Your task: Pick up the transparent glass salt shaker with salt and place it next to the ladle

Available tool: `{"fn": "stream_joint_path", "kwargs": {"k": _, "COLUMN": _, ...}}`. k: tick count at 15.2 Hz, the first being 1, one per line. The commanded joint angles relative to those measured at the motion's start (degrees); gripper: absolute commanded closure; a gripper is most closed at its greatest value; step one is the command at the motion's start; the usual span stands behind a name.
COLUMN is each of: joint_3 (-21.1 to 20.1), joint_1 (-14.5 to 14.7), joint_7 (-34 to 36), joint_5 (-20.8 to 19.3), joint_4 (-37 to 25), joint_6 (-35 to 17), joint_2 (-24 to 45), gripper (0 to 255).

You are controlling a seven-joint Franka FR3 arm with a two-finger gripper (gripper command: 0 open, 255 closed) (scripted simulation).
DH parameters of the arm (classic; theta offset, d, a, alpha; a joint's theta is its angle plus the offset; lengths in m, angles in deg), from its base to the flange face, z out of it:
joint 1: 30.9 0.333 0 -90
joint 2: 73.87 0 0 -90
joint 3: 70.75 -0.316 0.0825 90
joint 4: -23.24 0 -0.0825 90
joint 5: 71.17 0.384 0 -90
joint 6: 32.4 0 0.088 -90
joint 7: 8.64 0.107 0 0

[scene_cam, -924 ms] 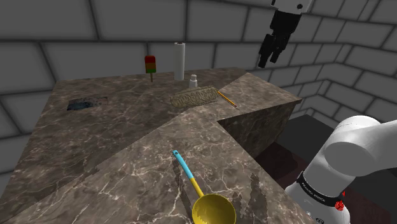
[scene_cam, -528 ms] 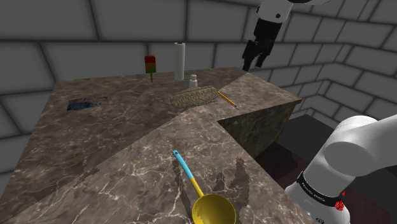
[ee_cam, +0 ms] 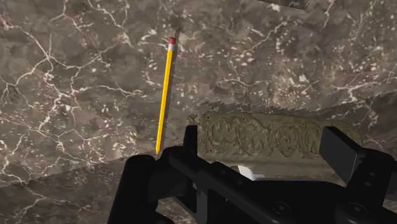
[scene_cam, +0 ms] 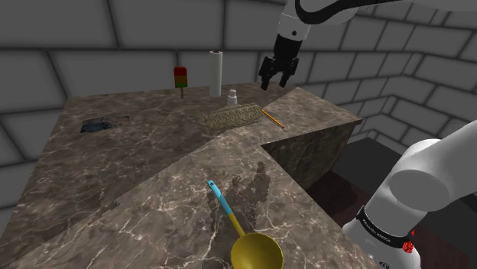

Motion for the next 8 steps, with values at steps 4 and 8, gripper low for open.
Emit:
{"fn": "stream_joint_path", "kwargs": {"k": 4, "joint_3": -1.4, "joint_1": -0.4, "joint_7": 3.5, "joint_5": 0.6, "joint_4": -4.9, "joint_6": -6.8, "joint_2": 10.3, "gripper": 0}}
{"fn": "stream_joint_path", "kwargs": {"k": 8, "joint_3": -2.2, "joint_1": -0.5, "joint_7": 6.4, "joint_5": 0.5, "joint_4": -10.2, "joint_6": -10.9, "joint_2": 18.5, "gripper": 0}}
